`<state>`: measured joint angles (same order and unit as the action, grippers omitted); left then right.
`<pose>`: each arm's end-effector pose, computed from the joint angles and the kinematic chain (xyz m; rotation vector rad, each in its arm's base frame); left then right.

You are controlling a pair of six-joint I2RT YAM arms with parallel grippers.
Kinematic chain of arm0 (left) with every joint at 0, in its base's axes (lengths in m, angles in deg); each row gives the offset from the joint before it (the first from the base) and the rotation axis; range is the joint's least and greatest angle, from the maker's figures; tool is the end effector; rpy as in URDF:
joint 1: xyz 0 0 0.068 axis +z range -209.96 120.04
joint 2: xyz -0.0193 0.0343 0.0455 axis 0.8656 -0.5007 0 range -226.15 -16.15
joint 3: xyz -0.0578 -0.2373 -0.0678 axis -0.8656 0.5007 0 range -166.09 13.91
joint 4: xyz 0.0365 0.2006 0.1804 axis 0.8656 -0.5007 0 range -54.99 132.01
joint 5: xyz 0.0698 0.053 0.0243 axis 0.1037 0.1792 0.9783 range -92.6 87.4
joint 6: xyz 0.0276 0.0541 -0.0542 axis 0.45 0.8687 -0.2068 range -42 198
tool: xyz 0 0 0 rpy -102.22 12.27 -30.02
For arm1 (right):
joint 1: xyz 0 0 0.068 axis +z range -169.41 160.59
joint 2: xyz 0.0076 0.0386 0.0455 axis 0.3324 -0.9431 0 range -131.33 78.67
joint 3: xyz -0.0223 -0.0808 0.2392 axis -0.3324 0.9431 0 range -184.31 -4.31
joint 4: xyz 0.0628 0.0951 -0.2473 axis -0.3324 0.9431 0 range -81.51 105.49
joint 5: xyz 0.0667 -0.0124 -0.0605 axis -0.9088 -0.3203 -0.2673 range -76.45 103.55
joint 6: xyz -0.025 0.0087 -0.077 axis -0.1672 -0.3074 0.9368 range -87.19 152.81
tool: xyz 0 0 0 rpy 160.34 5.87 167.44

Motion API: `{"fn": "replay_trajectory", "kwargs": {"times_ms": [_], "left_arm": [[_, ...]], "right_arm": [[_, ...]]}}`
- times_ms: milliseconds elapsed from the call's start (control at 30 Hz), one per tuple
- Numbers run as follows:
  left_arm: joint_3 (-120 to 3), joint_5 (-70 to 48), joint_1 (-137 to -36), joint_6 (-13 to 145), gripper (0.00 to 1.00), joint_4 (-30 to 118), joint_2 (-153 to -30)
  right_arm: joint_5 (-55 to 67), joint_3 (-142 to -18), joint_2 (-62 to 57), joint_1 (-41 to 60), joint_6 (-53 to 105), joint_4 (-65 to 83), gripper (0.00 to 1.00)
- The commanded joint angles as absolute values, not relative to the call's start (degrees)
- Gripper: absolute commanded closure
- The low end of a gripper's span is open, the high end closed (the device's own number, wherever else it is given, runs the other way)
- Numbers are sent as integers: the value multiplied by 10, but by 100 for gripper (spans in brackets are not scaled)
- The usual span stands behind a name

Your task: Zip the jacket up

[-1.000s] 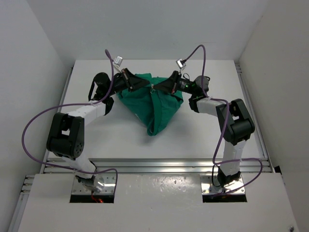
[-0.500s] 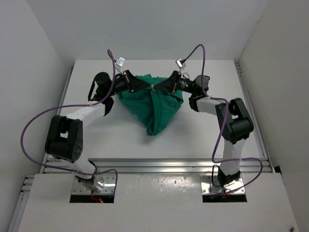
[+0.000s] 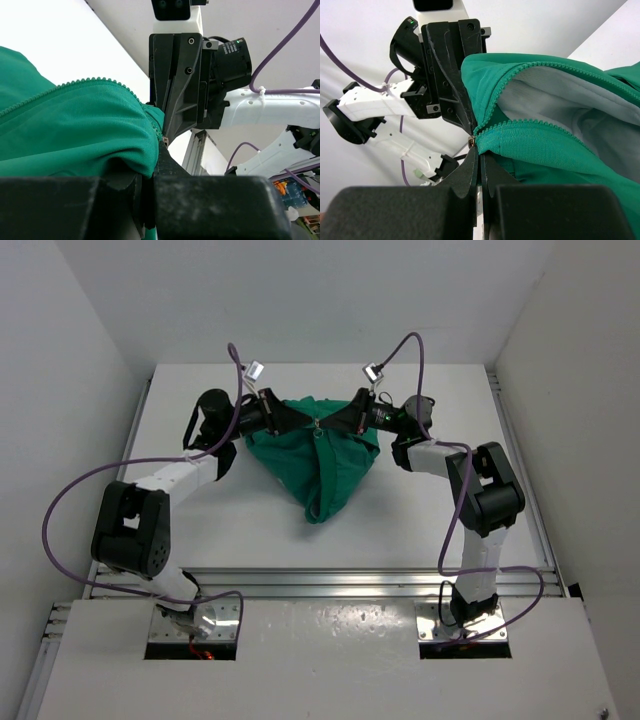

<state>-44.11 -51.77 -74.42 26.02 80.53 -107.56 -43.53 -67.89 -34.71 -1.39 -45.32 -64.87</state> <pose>0.3672 -0.1499 0.2771 0.2354 1.7135 -1.5190 0.3918 0.1898 0.2250 -0.2791 1.6403 1.9194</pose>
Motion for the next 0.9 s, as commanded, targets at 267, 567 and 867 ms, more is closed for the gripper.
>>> {"fn": "replay_trajectory", "kwargs": {"times_ms": [267, 567, 867], "left_arm": [[-468, -576, -771, 261, 82, 809, -1074], [-468, -592, -771, 234, 86, 834, -1079], [-451, -580, -759, 201, 100, 888, -1079]], "right_arm": [[-387, -700, -335, -12, -452, -739, 100], [-387, -697, -337, -14, -455, -739, 100], [-389, -686, -335, -13, -451, -739, 100]]}}
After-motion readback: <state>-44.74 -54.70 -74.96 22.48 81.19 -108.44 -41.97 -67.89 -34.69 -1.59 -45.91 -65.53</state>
